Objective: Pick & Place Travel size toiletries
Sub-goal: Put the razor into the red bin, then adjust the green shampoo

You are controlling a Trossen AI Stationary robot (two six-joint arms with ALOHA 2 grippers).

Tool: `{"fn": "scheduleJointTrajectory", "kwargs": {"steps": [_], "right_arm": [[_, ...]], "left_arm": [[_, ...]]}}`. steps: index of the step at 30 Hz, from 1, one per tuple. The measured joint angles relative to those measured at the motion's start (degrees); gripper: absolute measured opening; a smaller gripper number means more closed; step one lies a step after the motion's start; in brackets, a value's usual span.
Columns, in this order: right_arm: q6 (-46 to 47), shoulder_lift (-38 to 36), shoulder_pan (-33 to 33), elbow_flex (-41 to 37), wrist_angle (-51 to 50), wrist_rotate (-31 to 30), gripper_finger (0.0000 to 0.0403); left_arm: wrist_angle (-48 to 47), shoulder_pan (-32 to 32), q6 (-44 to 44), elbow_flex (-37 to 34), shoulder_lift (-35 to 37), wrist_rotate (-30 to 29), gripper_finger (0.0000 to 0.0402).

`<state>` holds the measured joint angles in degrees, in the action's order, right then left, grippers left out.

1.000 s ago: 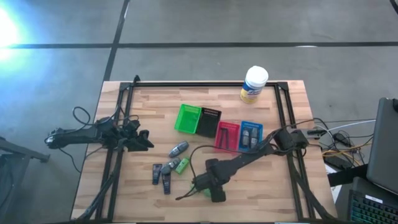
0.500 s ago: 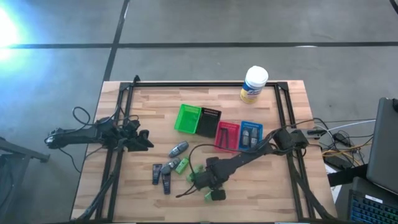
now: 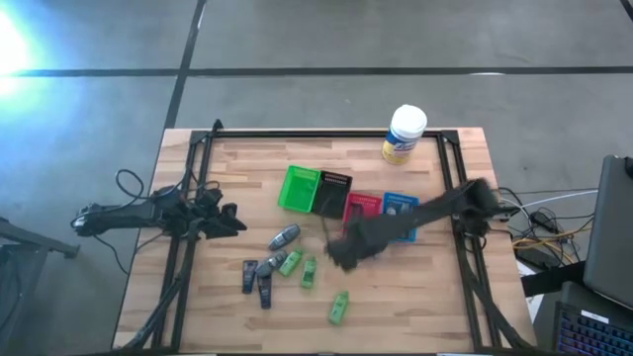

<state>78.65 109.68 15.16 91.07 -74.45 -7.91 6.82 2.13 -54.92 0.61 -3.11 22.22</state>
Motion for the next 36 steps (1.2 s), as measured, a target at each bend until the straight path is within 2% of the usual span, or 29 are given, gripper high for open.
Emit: {"fn": "scheduleJointTrajectory", "kwargs": {"steps": [2,7,10,14,18,26,32,36], "right_arm": [[5.1,-4.6,-3.6,-4.8,3.3,-1.3,0.0021],[8.2,-10.9,-12.7,-17.1,18.3,-0.8,0.0023],[8.5,-12.1,-16.0,-20.5,25.2,1.0,0.0023],[9.5,-10.8,-16.5,-22.2,25.3,1.7,0.0025],[11.1,-10.3,-16.3,-23.3,25.1,1.9,0.0055],[10.5,-10.5,-15.5,-23.0,24.0,0.4,0.0177],[-0.6,-10.2,-11.3,-15.7,24.6,-4.1,0.0245],[-9.0,-8.0,-8.0,-10.2,27.7,-2.1,0.0261]], "left_arm": [[0.0,0.0,0.0,0.0,0.0,0.0,0.0213],[0.0,0.0,-0.1,0.0,0.0,0.0,0.0213],[0.0,0.0,-0.8,0.0,0.0,0.0,0.0213],[0.0,0.0,-0.9,0.0,0.0,0.1,0.0213],[-0.1,0.0,-0.9,0.0,0.0,0.1,0.0213],[-0.1,0.0,-1.0,0.0,0.0,0.2,0.0213],[-0.1,0.0,-1.0,0.0,0.0,-0.5,0.0213],[0.0,0.0,-0.7,0.0,0.0,-1.3,0.0213]]}}
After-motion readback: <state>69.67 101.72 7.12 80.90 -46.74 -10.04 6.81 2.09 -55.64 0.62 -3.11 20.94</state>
